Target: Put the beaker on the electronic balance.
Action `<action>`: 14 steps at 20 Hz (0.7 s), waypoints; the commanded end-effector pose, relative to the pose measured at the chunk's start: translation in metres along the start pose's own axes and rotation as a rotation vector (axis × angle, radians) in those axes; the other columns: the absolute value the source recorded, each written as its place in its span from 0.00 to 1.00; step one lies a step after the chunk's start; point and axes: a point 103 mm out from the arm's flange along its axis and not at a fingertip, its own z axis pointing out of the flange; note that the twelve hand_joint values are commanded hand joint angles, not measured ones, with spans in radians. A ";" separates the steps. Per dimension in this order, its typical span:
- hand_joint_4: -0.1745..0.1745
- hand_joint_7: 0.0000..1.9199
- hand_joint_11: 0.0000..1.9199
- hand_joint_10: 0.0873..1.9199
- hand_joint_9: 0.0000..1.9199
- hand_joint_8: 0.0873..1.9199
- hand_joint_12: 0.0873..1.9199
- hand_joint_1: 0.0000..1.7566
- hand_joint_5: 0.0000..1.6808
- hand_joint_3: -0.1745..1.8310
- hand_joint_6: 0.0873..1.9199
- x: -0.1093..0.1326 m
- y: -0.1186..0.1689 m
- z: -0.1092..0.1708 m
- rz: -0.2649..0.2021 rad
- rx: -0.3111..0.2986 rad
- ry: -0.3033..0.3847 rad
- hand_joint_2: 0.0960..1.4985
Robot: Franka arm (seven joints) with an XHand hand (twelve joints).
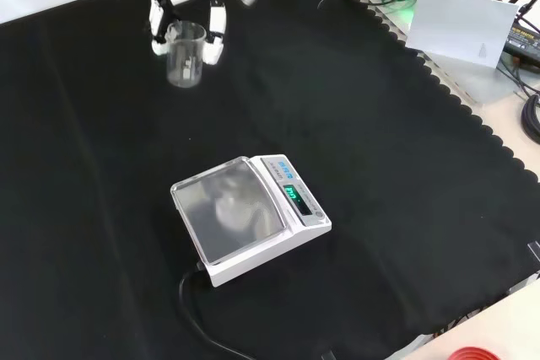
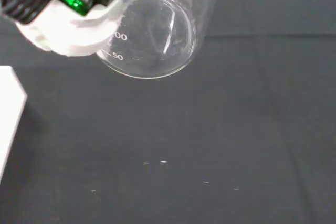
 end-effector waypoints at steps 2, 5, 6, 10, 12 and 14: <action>1.00 0.59 0.65 0.19 0.71 0.45 0.46 0.65 0.82 0.32 0.17 0.061 0.010 0.003 -0.089 0.018 -0.030 0.44; 1.00 0.59 0.65 0.19 0.71 0.45 0.46 0.65 0.82 0.32 0.17 0.087 0.014 0.001 -0.127 0.018 -0.038 0.44; 1.00 0.59 0.65 0.19 0.71 0.45 0.46 0.65 0.82 0.32 0.17 0.097 0.015 0.001 -0.139 0.018 -0.042 0.44; 1.00 0.60 0.65 0.18 0.71 0.45 0.46 0.65 0.82 0.32 0.17 0.133 0.018 -0.001 -0.186 0.016 -0.052 0.44; 1.00 0.60 0.65 0.18 0.71 0.45 0.46 0.65 0.82 0.32 0.17 0.149 0.019 0.000 -0.207 0.019 -0.059 0.44; 1.00 0.60 0.65 0.18 0.72 0.45 0.46 0.65 0.82 0.32 0.18 0.161 0.019 0.003 -0.226 0.022 -0.062 0.44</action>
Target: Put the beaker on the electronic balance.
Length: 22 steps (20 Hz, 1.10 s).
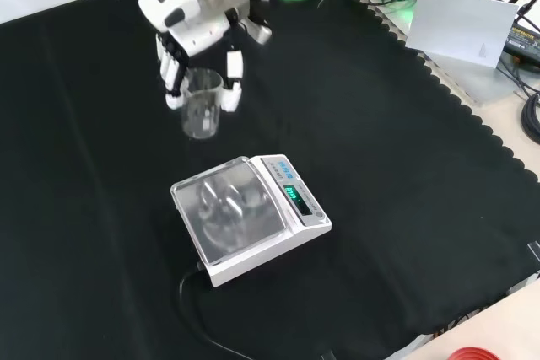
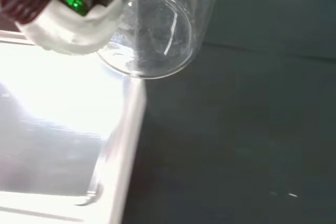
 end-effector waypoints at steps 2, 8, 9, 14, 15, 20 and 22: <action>1.00 0.60 0.65 0.18 0.72 0.45 0.46 0.65 0.82 0.32 0.18 0.059 0.010 0.009 -0.083 0.024 -0.026 0.44; 1.00 0.60 0.64 0.18 0.72 0.45 0.46 0.65 0.82 0.33 0.18 0.074 0.018 0.024 -0.108 0.052 -0.034 0.44; 1.00 0.60 0.64 0.18 0.72 0.45 0.46 0.65 0.82 0.33 0.18 0.074 0.020 0.029 -0.113 0.056 -0.034 0.44; 1.00 0.60 0.64 0.18 0.72 0.45 0.46 0.65 0.82 0.33 0.18 0.074 0.029 0.050 -0.125 0.084 -0.031 0.44; 1.00 0.60 0.64 0.18 0.72 0.45 0.46 0.65 0.82 0.33 0.18 0.074 0.031 0.053 -0.127 0.087 -0.030 0.44; 1.00 0.60 0.64 0.18 0.72 0.45 0.46 0.65 0.82 0.33 0.18 0.080 0.037 0.063 -0.138 0.101 -0.032 0.44; 1.00 0.60 0.64 0.18 0.72 0.45 0.46 0.65 0.81 0.33 0.18 0.083 0.039 0.066 -0.143 0.108 -0.032 0.44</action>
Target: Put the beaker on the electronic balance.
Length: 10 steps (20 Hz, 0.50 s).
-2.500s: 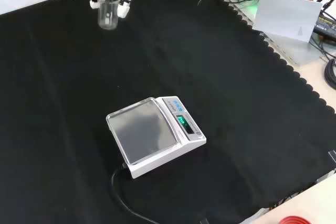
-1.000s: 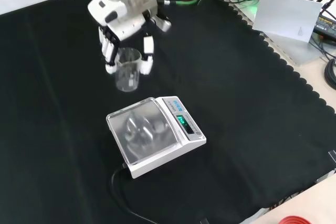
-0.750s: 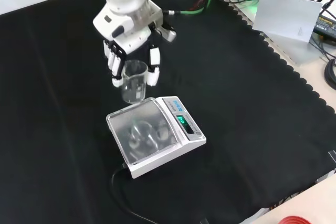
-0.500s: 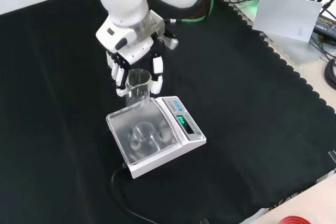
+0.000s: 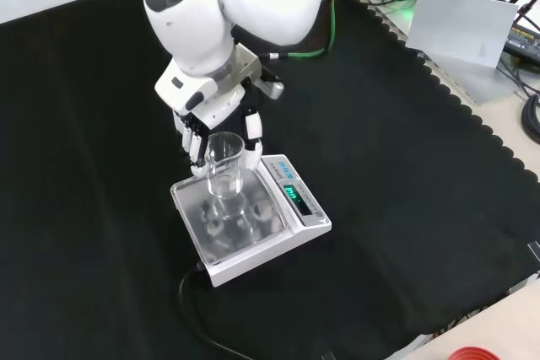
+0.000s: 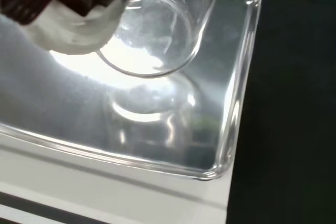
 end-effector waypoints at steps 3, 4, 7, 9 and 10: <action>1.00 0.60 0.64 0.18 0.72 0.45 0.46 0.65 0.81 0.33 0.18 0.010 0.009 0.013 -0.026 0.028 -0.008 0.43; 1.00 0.60 0.64 0.18 0.72 0.45 0.46 0.65 0.81 0.33 0.18 0.011 0.009 0.014 -0.028 0.032 -0.011 0.43; 1.00 0.59 0.63 0.18 0.72 0.45 0.47 0.65 0.81 0.33 0.19 0.013 0.010 0.017 -0.032 0.038 -0.012 0.44; 0.94 0.58 0.61 0.18 0.71 0.46 0.48 0.63 0.74 0.33 0.25 0.014 0.010 0.017 -0.035 0.047 -0.010 0.41; 0.87 0.56 0.59 0.18 0.70 0.47 0.50 0.62 0.67 0.35 0.32 0.014 0.010 0.016 -0.036 0.053 -0.009 0.37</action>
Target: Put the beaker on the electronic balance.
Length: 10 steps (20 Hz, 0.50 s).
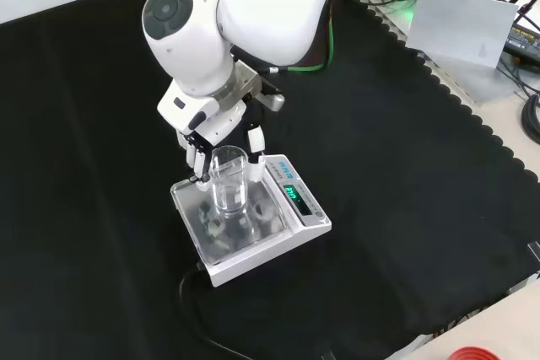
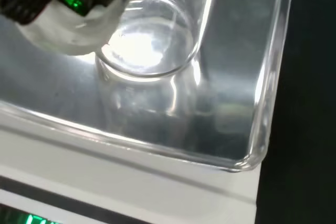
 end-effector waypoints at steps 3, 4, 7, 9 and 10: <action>0.71 0.49 0.49 0.25 0.61 0.50 0.58 0.58 0.48 0.41 0.45 0.003 -0.001 0.000 -0.014 0.033 0.005 0.29; 0.62 0.45 0.44 0.28 0.57 0.50 0.60 0.56 0.38 0.42 0.45 0.003 -0.001 -0.001 -0.017 0.037 0.007 0.27; 0.44 0.28 0.32 0.36 0.43 0.49 0.67 0.49 0.17 0.37 0.33 0.003 -0.002 -0.004 -0.021 0.033 0.014 0.28; 0.39 0.19 0.25 0.40 0.35 0.46 0.69 0.45 0.11 0.31 0.21 0.002 -0.004 -0.006 -0.022 0.027 0.019 0.30; 0.39 0.16 0.21 0.41 0.31 0.45 0.70 0.43 0.10 0.29 0.15 0.002 -0.005 -0.006 -0.023 0.027 0.018 0.31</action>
